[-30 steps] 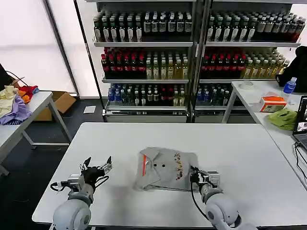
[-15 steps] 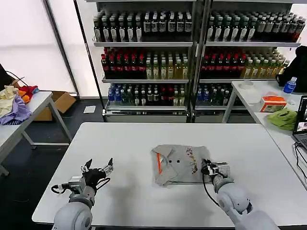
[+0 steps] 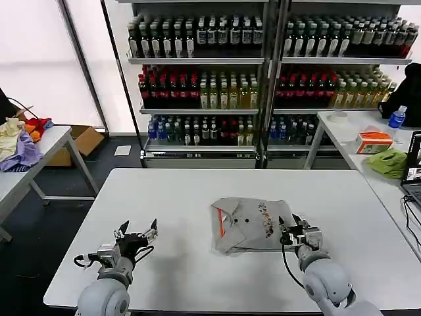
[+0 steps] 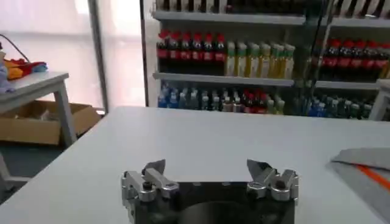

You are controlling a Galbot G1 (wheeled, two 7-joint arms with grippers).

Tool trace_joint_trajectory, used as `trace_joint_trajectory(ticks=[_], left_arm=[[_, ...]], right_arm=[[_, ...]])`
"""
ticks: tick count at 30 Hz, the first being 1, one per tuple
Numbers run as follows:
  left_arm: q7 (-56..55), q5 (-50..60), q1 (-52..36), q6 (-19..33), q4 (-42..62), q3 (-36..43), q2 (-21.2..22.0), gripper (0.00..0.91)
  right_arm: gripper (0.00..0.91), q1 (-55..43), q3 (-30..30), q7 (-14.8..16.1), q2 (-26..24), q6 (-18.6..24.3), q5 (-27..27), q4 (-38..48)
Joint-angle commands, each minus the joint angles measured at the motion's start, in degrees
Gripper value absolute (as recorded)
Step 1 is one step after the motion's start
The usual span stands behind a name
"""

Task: Fold and organize the clothes.

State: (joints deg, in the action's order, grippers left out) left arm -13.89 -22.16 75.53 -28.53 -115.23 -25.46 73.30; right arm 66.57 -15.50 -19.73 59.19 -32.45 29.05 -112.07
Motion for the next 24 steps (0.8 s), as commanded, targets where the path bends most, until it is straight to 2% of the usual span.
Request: trace_joint_trajectory(ticks=[1, 3, 7, 10, 12, 18, 24], left_arm=[[0.2, 1.0, 0.4, 0.2, 0.2, 1.4, 0.7, 0.907], [0.2, 1.0, 0.7, 0.2, 0.0, 1.3, 0.7, 0.907], [0.3, 1.0, 1.1, 0.2, -0.3, 0.9, 0.4, 0.907], [0.5, 0.9, 1.5, 0.2, -0.8, 0.9, 0.6, 0.907], [0.6, 1.0, 1.9, 0.2, -1.0, 0.8, 0.8, 0.907], [0.8, 1.4, 2.0, 0.1, -0.8, 1.1, 1.2, 0.907], [1.3, 2.3, 2.4, 0.1, -0.7, 2.0, 1.8, 0.907]], right_arm=[[0.907, 5.1, 1.2, -4.5, 5.2, 0.5, 1.8, -10.7], [0.907, 5.0, 2.3, -6.0, 5.8, -0.6, 3.4, -9.1], [0.907, 3.6, 3.2, -6.0, 6.6, -0.7, 1.4, -3.8], [0.907, 2.7, 2.9, -7.3, 6.1, -0.8, 1.8, -1.4], [0.907, 3.2, 2.1, -8.4, 5.4, -0.8, 3.2, -1.6], [0.907, 6.3, 0.8, -8.9, 3.5, -0.8, 10.2, -2.9], [0.907, 7.0, -0.9, -10.6, 5.0, -0.8, 11.5, -2.9]])
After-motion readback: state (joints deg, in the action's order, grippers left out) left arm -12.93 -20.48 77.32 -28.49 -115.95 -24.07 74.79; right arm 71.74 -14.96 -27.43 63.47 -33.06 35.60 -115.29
